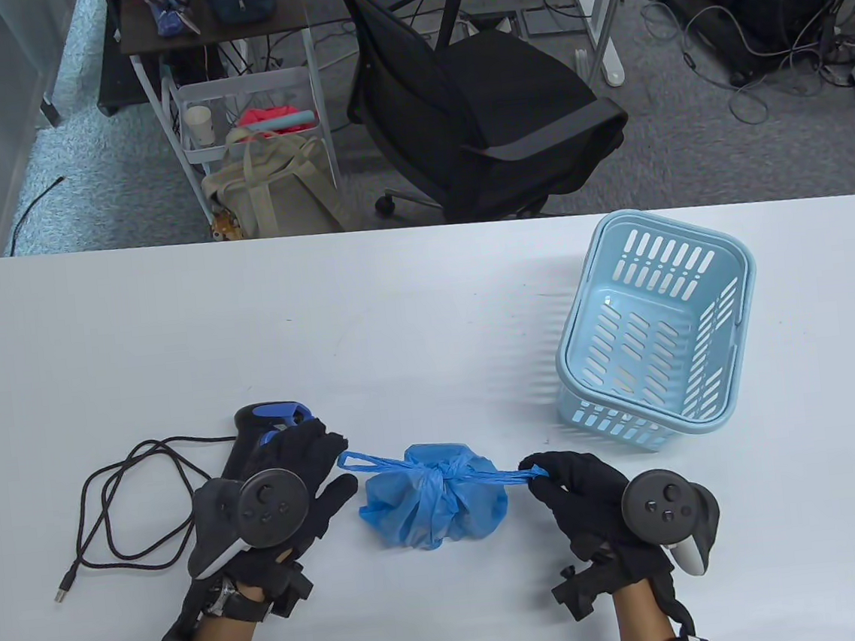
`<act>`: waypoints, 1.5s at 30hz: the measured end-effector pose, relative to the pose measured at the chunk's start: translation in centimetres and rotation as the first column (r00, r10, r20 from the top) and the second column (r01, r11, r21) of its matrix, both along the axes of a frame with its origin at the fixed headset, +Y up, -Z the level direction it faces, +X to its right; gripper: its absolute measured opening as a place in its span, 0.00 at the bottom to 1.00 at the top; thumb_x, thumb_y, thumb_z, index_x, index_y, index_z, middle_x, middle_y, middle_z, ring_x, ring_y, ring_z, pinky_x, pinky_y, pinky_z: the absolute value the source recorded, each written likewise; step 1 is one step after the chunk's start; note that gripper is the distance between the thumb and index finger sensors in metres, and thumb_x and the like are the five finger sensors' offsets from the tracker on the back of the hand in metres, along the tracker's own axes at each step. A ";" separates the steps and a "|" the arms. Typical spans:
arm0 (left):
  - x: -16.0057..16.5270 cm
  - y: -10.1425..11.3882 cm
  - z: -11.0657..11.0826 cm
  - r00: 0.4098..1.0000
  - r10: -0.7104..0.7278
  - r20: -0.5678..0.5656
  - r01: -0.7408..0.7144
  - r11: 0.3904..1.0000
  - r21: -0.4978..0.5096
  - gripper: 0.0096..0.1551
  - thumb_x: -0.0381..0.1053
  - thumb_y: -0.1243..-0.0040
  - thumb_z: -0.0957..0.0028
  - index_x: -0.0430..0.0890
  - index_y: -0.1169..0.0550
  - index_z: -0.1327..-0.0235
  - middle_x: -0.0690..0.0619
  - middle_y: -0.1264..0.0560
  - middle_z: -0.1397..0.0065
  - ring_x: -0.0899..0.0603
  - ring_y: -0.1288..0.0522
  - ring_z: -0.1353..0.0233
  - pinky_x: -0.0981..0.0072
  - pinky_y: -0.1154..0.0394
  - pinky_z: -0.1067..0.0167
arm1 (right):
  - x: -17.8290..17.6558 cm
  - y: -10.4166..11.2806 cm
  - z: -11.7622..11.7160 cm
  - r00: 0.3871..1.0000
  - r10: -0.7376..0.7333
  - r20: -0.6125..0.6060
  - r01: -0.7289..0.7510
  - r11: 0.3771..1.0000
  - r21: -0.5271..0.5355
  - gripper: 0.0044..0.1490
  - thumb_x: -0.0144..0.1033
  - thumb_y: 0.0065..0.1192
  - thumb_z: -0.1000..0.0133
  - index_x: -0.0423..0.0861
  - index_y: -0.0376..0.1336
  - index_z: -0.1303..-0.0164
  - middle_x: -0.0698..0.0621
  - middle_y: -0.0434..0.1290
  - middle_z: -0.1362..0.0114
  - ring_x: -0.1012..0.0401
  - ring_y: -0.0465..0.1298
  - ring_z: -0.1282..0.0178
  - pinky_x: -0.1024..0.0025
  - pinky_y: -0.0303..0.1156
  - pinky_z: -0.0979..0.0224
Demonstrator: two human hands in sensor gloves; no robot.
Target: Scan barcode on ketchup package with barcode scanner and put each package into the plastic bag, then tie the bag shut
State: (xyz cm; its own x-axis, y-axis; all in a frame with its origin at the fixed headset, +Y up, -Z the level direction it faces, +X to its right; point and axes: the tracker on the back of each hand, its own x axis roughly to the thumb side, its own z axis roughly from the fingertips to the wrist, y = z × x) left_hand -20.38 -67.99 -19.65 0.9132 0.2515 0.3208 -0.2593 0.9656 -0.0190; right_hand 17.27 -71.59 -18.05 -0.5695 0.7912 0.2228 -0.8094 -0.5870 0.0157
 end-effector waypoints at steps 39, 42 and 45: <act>-0.3 -7.1 1.2 0.954 -0.299 0.017 0.296 0.933 -0.206 0.56 0.77 0.51 0.50 0.55 0.54 0.14 0.44 0.65 0.14 0.28 0.65 0.14 0.26 0.64 0.26 | -0.1 -3.0 3.2 0.629 0.776 -0.051 -0.775 0.620 -0.124 0.62 0.71 0.53 0.46 0.52 0.34 0.13 0.36 0.36 0.10 0.37 0.34 0.13 0.27 0.28 0.22; -0.2 -7.3 1.2 0.952 -0.306 0.019 0.303 0.929 -0.213 0.56 0.77 0.52 0.50 0.55 0.54 0.14 0.44 0.65 0.14 0.28 0.65 0.14 0.26 0.65 0.26 | 0.2 -3.2 3.1 0.651 0.756 -0.070 -0.755 0.636 -0.157 0.63 0.71 0.52 0.46 0.51 0.32 0.13 0.36 0.33 0.11 0.37 0.30 0.13 0.27 0.25 0.23; -0.2 -7.2 1.2 0.950 -0.310 0.019 0.307 0.927 -0.215 0.56 0.77 0.52 0.50 0.55 0.54 0.14 0.44 0.65 0.14 0.28 0.65 0.14 0.26 0.65 0.26 | 0.3 -3.3 3.1 0.652 0.756 -0.062 -0.754 0.637 -0.158 0.63 0.71 0.53 0.46 0.51 0.32 0.13 0.36 0.33 0.11 0.37 0.30 0.13 0.28 0.25 0.24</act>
State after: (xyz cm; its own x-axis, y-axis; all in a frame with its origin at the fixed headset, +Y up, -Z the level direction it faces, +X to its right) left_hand -20.55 -75.22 -18.48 0.9609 0.0174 0.2764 0.0489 0.9717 -0.2311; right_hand 17.60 -74.86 -14.97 -0.9858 0.1069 0.1298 -0.0858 -0.9836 0.1584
